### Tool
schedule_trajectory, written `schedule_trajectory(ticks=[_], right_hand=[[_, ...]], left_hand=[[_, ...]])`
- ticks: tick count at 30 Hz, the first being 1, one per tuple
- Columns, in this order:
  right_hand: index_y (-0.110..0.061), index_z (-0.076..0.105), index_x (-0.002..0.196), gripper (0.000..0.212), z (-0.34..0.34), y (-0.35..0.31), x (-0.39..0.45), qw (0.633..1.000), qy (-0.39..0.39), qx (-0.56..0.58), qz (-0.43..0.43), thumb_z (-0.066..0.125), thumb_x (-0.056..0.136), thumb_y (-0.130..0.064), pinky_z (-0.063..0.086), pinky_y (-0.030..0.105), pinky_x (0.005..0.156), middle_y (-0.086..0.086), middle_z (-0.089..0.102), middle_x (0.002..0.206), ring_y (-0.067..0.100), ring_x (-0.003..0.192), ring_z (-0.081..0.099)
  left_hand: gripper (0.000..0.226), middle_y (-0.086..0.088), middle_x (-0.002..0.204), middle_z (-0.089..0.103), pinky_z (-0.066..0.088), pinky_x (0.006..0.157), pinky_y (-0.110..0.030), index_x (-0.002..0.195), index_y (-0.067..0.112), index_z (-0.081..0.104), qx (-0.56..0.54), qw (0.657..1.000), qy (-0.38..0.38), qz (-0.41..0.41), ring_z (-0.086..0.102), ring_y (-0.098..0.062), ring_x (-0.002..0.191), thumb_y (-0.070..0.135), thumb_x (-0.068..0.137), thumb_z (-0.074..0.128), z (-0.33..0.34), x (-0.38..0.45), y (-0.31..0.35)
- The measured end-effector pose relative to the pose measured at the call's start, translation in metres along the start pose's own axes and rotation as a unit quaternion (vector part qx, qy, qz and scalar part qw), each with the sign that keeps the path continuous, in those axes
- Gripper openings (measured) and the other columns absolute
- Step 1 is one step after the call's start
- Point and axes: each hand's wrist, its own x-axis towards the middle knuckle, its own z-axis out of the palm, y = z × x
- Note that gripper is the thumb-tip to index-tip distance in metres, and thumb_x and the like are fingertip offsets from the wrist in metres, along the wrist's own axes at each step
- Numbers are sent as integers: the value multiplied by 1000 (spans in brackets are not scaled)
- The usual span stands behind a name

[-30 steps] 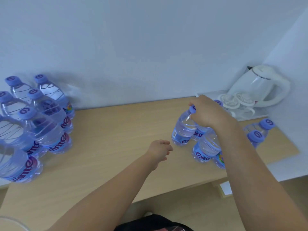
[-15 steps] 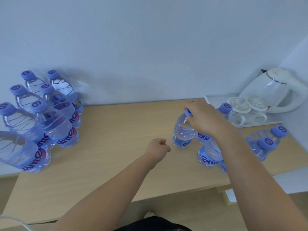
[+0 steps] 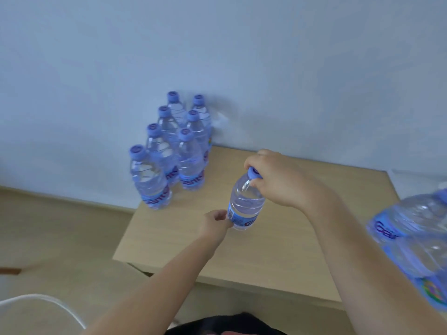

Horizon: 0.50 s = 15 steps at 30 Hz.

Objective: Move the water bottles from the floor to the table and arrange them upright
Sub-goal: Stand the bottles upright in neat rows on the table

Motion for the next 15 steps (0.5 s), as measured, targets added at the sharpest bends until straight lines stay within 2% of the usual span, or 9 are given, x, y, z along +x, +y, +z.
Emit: schedule_trajectory(ticks=[3,5,7,10,12,15], right_hand=[[-9,55,100,14,13,-40,19,999,-14,-7,-41,52,86,-12,44,37,78,6,50,102,27,91,50],[-8,50,90,5,19,-63,31,998,-20,-19,-62,51,88,-13,35,30,68,6,47,99,27,86,49],[-11,48,89,4,24,-81,42,996,-24,-38,-72,50,91,-14,26,30,59,5,44,98,25,81,47],[-11,49,90,6,31,-96,55,995,-22,-57,-75,48,92,-16,25,26,51,4,44,97,23,73,45],[-13,45,84,10,37,-100,63,995,-14,-64,-76,48,92,-18,22,25,49,3,43,94,21,68,41],[-12,49,89,7,43,-103,74,996,-9,-55,-66,48,92,-18,27,27,51,4,43,95,23,70,44]], left_hand=[[28,4,94,62,44,84,-30,111,11,63,-31,999,38,0,56,-16,90,9,83,62,-43,-2,-10],[16,7,83,60,43,79,-29,95,18,67,-42,998,53,2,53,-15,81,9,83,61,-67,-2,-14],[22,2,79,56,41,71,-27,75,27,63,-44,997,58,5,47,-18,76,6,83,58,-85,-1,-15],[27,-3,83,46,30,58,-24,67,30,61,-40,998,45,6,36,-18,73,7,81,56,-101,4,-14],[26,-1,86,45,30,58,-23,68,30,62,-46,998,32,5,35,-18,75,8,81,57,-106,6,-12],[28,0,90,45,33,72,-28,66,29,61,-57,998,13,6,36,-17,83,5,81,56,-110,10,-10]])
